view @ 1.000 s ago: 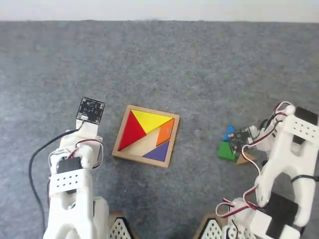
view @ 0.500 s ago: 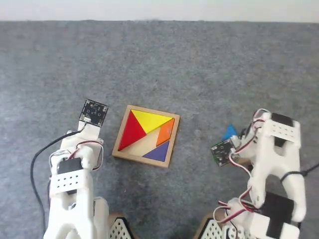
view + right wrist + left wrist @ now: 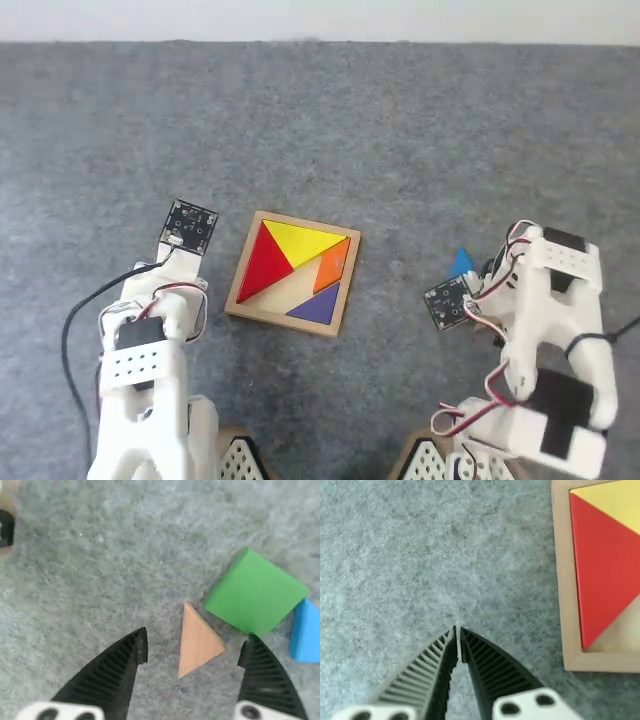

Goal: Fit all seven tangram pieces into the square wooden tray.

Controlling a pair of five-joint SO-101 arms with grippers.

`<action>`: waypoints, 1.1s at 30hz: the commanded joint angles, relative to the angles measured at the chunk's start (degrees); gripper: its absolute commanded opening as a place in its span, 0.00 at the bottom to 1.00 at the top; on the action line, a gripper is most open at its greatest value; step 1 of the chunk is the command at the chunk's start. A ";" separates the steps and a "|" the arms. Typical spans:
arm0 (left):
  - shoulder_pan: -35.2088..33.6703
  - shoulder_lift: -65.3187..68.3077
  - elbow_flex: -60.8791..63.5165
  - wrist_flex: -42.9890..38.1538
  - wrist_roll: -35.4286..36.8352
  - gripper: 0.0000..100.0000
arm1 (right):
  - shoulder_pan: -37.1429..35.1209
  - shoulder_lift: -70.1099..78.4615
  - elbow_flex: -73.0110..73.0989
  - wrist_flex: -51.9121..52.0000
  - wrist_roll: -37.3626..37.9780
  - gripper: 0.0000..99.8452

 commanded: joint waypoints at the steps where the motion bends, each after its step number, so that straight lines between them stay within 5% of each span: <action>1: 0.18 -1.85 -0.48 -0.88 -0.53 0.01 | 0.57 2.07 -2.55 -0.66 -2.64 0.30; 6: 0.18 -1.85 -0.48 -0.88 -0.53 0.01 | 1.80 4.97 -4.57 -1.01 -2.99 0.29; 11: 0.26 -1.85 -0.48 -0.88 -0.53 0.01 | 2.59 5.41 -5.19 -1.01 -3.16 0.18; 33: 0.18 -1.93 -0.48 -0.88 -0.53 0.01 | 1.36 1.89 -5.19 -4.09 -14.33 0.17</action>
